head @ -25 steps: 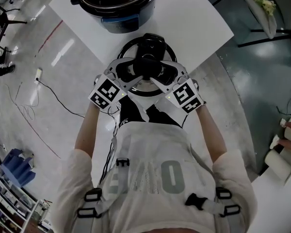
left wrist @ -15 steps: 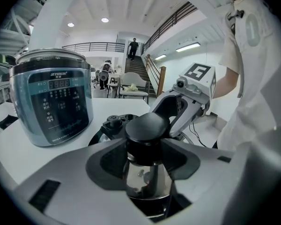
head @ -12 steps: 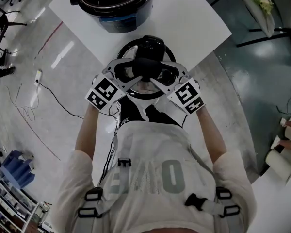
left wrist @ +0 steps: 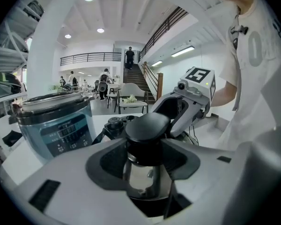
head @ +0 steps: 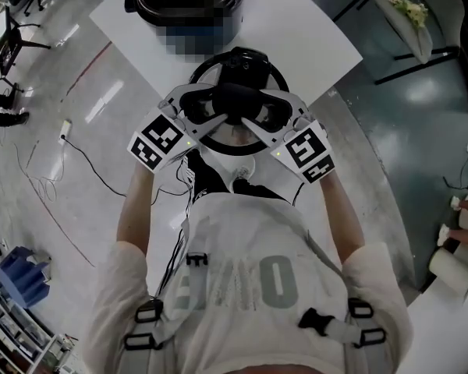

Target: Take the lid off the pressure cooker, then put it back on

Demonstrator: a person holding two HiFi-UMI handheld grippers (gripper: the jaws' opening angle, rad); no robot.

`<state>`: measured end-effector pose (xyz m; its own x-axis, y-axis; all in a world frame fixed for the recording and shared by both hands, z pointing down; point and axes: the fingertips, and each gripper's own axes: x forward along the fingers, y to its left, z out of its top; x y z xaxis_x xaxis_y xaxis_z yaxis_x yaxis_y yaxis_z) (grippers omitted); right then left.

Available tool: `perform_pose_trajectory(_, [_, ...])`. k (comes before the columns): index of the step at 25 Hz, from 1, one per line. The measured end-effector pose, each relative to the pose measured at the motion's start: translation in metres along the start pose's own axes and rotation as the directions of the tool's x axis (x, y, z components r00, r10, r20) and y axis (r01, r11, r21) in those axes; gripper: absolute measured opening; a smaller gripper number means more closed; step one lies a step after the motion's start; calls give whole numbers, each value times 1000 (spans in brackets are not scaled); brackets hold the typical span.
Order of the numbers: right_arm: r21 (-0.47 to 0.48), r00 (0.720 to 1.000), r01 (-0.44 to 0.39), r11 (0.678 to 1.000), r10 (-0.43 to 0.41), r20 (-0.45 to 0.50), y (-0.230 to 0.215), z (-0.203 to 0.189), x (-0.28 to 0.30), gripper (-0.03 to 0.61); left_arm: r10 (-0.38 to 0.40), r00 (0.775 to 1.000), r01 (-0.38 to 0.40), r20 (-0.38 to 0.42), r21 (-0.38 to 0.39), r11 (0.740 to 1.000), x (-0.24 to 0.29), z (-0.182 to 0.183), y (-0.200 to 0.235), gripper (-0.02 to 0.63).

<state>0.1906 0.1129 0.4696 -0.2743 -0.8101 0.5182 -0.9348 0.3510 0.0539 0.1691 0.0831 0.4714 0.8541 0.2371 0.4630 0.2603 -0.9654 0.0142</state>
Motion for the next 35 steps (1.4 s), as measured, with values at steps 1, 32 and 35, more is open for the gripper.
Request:
perform_pose_trajectory(1, [-8, 1000, 5, 1000, -5, 9, -1, 6, -3, 241, 5, 1000, -5, 9, 0, 1000, -3, 6, 1, 221])
perform_pose_trajectory(32, [-106, 958, 217, 970, -191, 213, -116, 262, 58, 242, 100, 993, -116, 68, 289, 950, -115, 176, 212, 222])
perform_pose_trajectory(35, [-65, 960, 224, 973, -208, 189, -136, 262, 82, 242, 60, 997, -71, 46, 280, 958, -105, 167, 241, 222])
